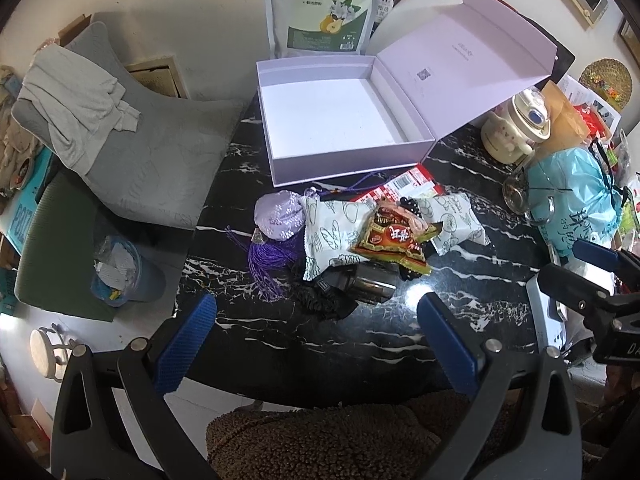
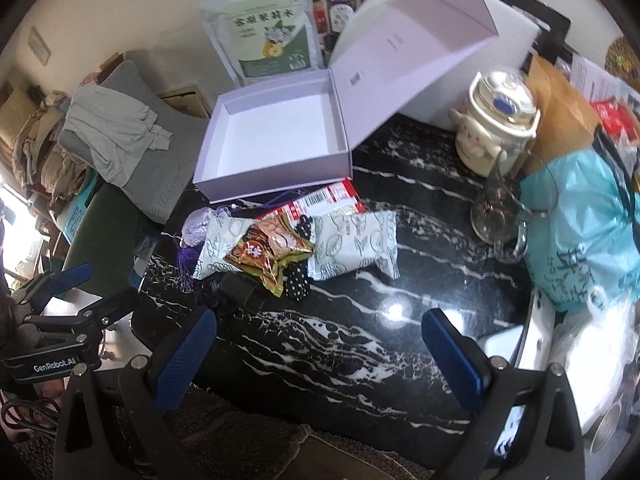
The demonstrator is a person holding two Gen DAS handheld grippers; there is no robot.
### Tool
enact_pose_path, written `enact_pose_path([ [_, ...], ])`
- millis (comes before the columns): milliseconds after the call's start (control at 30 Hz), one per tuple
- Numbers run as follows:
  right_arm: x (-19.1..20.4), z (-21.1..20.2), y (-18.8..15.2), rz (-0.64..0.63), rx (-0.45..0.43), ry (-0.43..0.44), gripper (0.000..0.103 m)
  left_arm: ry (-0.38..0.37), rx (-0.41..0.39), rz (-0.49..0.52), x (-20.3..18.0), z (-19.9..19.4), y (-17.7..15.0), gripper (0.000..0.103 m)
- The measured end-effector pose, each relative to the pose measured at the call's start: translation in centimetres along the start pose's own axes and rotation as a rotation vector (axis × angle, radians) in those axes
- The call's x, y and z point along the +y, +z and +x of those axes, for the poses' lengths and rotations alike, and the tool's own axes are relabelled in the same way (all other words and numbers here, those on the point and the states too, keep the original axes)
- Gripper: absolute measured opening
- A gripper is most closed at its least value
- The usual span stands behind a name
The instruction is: Organize objects
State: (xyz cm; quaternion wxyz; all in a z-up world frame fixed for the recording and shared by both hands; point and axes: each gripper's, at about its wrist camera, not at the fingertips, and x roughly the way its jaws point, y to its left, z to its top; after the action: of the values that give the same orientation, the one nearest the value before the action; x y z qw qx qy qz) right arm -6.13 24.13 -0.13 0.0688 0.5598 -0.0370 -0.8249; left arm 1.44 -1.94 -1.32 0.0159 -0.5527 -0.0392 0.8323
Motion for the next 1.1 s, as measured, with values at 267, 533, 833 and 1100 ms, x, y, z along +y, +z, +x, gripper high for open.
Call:
enact_pose_path([
  [267, -0.3, 0.2, -0.8, 0.015, 0.027, -0.029, 0.102, -0.032, 0.020, 0.009, 0.7, 0.8, -0.1, 0.101],
  [533, -1.1, 1.6, -1.0, 0.005, 0.036, -0.022, 0.102, -0.116, 0.046, 0.010, -0.4, 2.1, -0.4, 0.101],
  [833, -2.0, 4.9, -0.5, -0.050, -0.005, 0.013, 0.102, -0.150, 0.115, -0.007, -1.2, 5.3, -1.3, 0.099],
  [1100, -2.1, 7.8, -0.6, -0.124, -0.020, 0.031, 0.102, -0.122, 0.114, -0.090, -0.4, 7.9, -1.6, 0.096],
])
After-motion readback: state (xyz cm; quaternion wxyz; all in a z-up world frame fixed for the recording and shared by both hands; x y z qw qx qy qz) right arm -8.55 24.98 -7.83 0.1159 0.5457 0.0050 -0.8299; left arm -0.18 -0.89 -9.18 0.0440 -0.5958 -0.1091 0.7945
